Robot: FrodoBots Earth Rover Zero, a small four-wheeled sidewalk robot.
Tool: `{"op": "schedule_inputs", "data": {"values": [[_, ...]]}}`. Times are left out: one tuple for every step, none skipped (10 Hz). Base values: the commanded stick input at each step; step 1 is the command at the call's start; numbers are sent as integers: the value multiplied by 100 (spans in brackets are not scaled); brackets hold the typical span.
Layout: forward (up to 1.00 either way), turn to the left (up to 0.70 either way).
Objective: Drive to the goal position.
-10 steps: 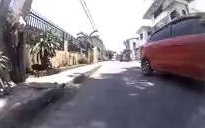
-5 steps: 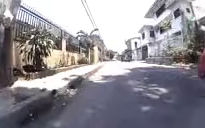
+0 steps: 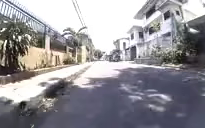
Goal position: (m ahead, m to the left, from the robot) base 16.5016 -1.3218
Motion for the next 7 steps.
{"op": "schedule_inputs", "data": {"values": [[100, 0], [100, 0], [100, 0], [100, 0], [100, -19], [100, -39], [100, -40]]}}
